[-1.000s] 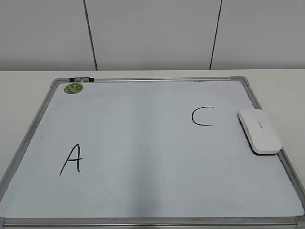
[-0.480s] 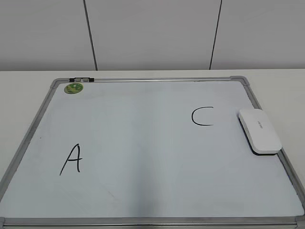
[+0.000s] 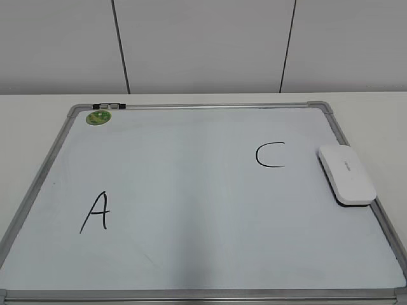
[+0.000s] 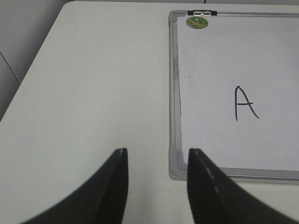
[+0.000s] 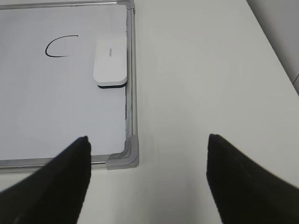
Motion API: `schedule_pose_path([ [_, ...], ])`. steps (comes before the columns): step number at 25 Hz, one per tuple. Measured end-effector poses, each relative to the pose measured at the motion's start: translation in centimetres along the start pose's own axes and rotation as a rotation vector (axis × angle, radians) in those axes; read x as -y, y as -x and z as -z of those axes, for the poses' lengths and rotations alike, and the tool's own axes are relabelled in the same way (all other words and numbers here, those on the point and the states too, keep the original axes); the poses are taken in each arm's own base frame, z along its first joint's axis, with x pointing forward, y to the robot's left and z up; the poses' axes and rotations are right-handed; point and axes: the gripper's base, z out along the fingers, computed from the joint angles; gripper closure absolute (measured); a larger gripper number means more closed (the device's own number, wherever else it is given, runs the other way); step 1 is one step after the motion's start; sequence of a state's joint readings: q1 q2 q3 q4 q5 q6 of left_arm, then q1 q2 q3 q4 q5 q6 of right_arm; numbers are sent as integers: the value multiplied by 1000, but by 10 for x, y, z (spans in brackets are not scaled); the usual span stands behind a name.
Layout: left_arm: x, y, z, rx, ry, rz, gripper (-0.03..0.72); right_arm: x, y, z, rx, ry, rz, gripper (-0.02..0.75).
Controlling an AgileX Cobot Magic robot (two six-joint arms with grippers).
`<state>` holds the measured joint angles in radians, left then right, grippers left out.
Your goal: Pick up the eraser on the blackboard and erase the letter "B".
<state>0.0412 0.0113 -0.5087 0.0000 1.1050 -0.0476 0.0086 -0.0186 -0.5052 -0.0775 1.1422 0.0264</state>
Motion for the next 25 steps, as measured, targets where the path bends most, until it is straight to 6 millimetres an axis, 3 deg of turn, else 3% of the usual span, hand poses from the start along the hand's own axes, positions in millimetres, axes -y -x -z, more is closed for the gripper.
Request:
schedule_pose_path([
  [25, 0, 0, 0, 0, 0, 0, 437, 0, 0, 0, 0, 0, 0, 147],
])
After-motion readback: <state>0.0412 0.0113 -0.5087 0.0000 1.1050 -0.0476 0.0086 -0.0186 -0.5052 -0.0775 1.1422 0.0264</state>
